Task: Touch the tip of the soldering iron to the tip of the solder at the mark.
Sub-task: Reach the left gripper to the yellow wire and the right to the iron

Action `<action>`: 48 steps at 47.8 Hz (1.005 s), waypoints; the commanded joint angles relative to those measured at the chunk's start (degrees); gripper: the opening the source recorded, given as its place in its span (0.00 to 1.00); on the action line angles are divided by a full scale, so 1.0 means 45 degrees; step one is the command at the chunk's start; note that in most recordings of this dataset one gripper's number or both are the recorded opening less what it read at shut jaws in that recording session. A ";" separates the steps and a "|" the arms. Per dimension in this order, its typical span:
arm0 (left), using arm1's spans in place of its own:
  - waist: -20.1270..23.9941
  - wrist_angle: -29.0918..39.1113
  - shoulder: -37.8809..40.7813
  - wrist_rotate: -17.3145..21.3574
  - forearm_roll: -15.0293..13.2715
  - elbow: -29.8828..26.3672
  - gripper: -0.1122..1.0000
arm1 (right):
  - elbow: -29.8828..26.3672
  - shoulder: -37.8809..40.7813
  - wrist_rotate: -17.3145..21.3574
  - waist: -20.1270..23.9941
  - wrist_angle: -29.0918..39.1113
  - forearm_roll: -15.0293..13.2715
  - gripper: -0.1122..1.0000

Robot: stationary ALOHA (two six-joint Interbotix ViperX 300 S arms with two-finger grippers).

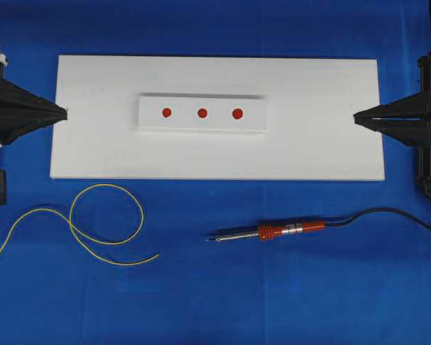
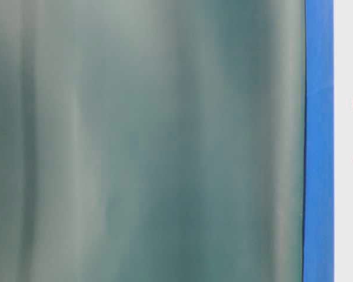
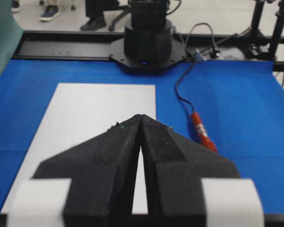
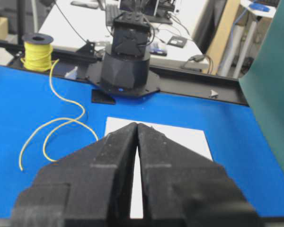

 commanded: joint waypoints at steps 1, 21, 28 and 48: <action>-0.0723 0.0332 0.0039 -0.0117 0.0020 -0.0195 0.10 | -0.0273 0.0156 0.0156 0.0293 0.0000 0.0059 0.10; -0.3652 0.0410 0.0547 -0.0117 0.0020 0.0020 0.10 | -0.0840 0.2031 0.0957 0.2988 -0.0371 0.0059 0.07; -0.4375 0.0234 0.1172 -0.0156 0.0000 0.0195 0.11 | -0.0879 0.3125 0.1406 0.3789 -0.0547 0.0078 0.23; -0.5801 -0.0547 0.4512 -0.1191 -0.0039 0.0332 0.77 | -0.0977 0.6973 0.1992 0.4434 -0.1016 0.1738 0.91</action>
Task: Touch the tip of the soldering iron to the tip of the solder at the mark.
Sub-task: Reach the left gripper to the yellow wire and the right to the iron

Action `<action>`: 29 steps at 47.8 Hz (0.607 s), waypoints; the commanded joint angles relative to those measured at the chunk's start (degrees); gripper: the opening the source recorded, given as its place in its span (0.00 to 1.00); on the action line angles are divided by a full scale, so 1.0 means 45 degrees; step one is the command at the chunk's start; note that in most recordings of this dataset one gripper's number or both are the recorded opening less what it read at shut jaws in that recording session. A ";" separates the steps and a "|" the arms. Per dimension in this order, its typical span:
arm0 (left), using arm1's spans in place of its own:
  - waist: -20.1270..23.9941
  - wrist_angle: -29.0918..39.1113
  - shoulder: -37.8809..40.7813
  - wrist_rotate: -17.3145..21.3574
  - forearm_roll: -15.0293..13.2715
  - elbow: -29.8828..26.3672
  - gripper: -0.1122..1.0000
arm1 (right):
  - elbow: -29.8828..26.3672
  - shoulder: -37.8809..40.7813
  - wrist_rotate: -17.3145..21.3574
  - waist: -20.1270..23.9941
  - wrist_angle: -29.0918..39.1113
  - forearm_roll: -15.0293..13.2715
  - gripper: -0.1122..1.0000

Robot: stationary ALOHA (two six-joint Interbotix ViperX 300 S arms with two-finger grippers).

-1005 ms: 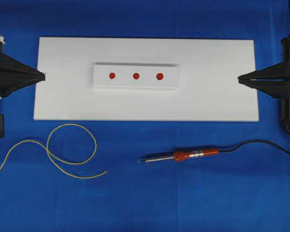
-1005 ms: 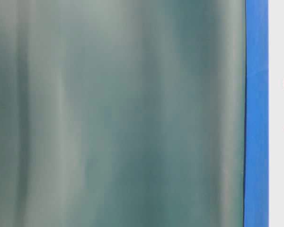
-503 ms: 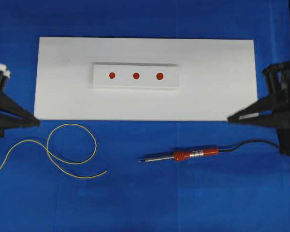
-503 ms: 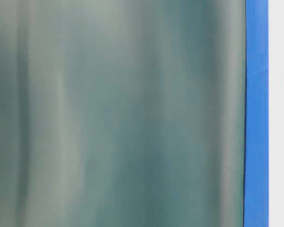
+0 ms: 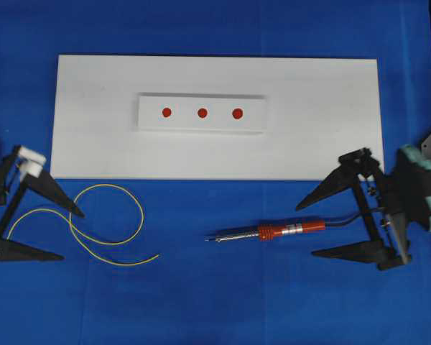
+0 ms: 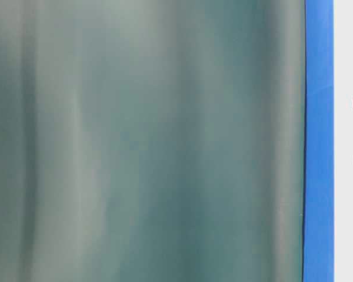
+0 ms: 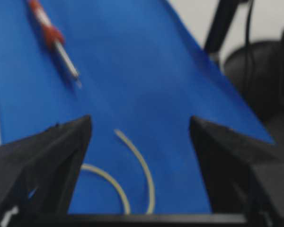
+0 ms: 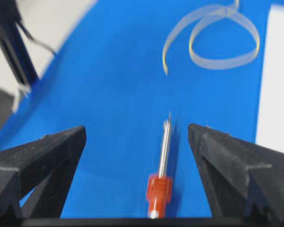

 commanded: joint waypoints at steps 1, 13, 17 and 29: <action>-0.0273 -0.0664 0.0879 -0.0117 -0.0020 -0.0098 0.76 | -0.0176 0.0781 0.0020 0.0117 -0.0527 0.0605 0.91; -0.0430 -0.2637 0.4160 -0.0762 -0.0059 -0.0137 0.77 | 0.0273 0.3477 0.0020 0.0879 -0.3223 0.2285 0.92; -0.0586 -0.3203 0.5020 -0.0781 -0.0078 -0.0156 0.77 | 0.0332 0.4336 0.0020 0.1211 -0.4023 0.2793 0.92; -0.0938 -0.4941 0.7109 -0.0781 -0.0156 -0.0117 0.77 | 0.0137 0.6934 -0.0039 0.1914 -0.5703 0.4512 0.92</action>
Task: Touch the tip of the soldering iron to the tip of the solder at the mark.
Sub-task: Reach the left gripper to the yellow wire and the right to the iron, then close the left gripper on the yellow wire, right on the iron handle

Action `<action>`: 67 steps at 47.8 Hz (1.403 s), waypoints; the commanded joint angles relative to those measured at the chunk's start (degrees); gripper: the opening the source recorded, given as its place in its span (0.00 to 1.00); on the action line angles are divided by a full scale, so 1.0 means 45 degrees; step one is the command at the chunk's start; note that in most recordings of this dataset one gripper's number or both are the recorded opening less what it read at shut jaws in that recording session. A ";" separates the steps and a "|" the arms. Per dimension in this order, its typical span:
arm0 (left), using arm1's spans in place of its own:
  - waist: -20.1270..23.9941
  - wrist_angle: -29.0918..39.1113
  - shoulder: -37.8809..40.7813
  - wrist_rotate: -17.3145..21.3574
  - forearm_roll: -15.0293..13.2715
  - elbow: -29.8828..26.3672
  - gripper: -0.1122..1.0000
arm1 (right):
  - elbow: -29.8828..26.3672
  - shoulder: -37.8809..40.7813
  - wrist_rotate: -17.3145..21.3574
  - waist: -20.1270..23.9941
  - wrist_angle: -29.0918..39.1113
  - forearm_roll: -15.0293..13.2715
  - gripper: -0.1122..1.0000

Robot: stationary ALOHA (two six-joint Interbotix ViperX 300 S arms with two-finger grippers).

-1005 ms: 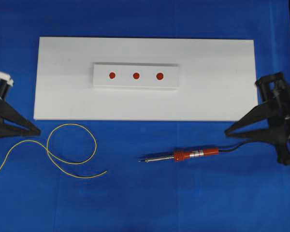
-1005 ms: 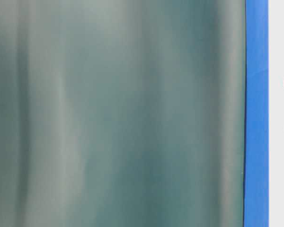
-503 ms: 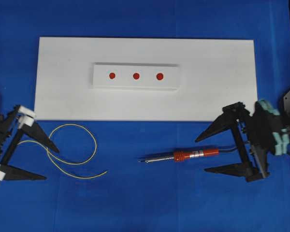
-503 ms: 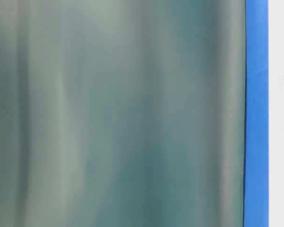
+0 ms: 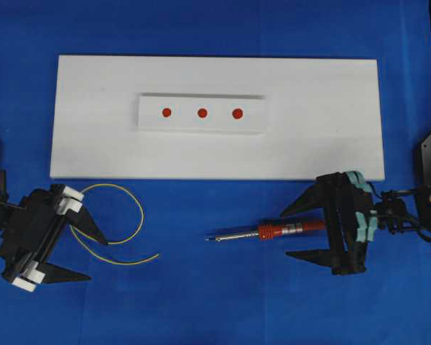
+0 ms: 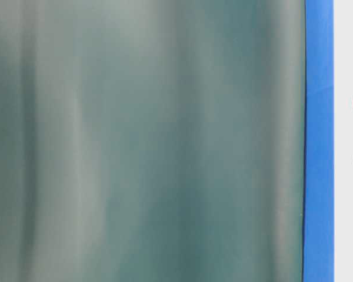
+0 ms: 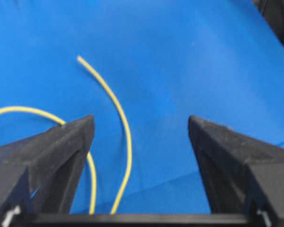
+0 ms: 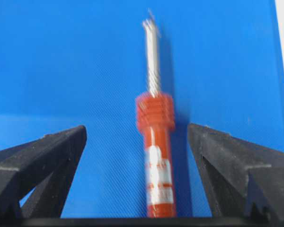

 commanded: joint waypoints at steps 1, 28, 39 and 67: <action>-0.0156 -0.0723 0.0684 0.0000 -0.0059 -0.0156 0.77 | -0.0234 0.0664 -0.0020 0.0254 -0.0586 0.0410 0.92; -0.0430 -0.2012 0.3594 0.0020 -0.0117 -0.0918 0.72 | -0.0645 0.2383 -0.0078 0.0527 -0.1309 0.1504 0.86; -0.0469 -0.1543 0.3691 0.0039 -0.0117 -0.0918 0.42 | -0.0605 0.2734 -0.0254 0.0449 -0.1680 0.1504 0.41; -0.0020 0.0723 0.2188 0.0000 -0.0215 -0.1250 0.11 | -0.0645 0.0938 -0.0430 0.0391 0.0000 0.1230 0.16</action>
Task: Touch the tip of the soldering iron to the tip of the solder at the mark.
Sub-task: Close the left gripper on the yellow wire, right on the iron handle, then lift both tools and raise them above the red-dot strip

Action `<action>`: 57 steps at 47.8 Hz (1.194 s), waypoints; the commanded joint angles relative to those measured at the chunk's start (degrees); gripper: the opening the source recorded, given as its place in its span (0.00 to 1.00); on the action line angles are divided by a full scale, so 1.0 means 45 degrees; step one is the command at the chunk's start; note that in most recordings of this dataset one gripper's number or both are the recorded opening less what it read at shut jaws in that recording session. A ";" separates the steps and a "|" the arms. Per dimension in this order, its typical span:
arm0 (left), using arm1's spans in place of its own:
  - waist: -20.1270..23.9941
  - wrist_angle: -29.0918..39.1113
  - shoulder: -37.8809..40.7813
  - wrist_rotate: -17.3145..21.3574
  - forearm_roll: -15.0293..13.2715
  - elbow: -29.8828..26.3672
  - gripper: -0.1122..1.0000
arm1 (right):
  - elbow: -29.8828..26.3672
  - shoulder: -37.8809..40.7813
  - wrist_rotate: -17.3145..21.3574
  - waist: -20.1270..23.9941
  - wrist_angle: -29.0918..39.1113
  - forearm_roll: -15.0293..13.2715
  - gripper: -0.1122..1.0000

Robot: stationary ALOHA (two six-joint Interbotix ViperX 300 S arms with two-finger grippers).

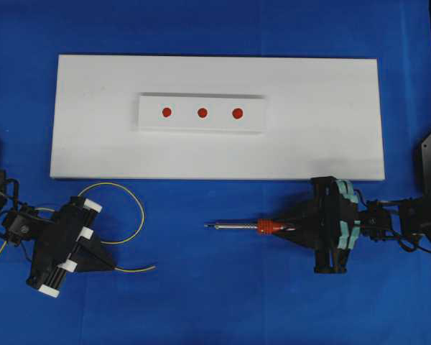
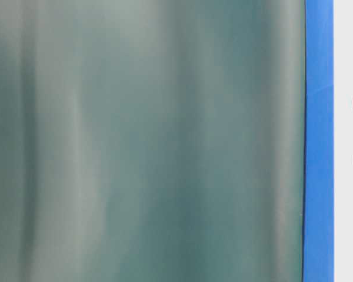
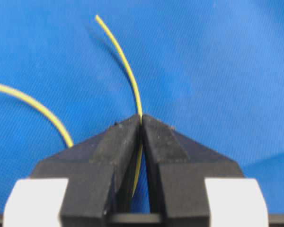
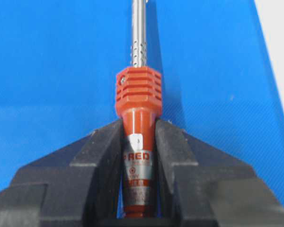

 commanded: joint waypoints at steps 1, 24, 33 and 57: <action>0.0039 0.0781 -0.1016 0.0020 -0.0039 -0.0293 0.11 | -0.0078 -0.1055 -0.0137 0.0000 0.0684 -0.0059 0.16; 0.0098 0.9785 -0.5117 0.0000 0.0078 -0.3574 0.11 | -0.1328 -0.6289 -0.3105 -0.1895 0.8945 -0.0039 0.16; 0.0117 1.1387 -0.5156 -0.0527 0.0156 -0.4375 0.11 | -0.1973 -0.7148 -0.3477 -0.2441 1.1074 -0.0215 0.16; 0.2441 1.2832 -0.5059 -0.1055 0.0254 -0.4863 0.11 | -0.3164 -0.6895 -0.3477 -0.4863 1.3867 -0.1406 0.16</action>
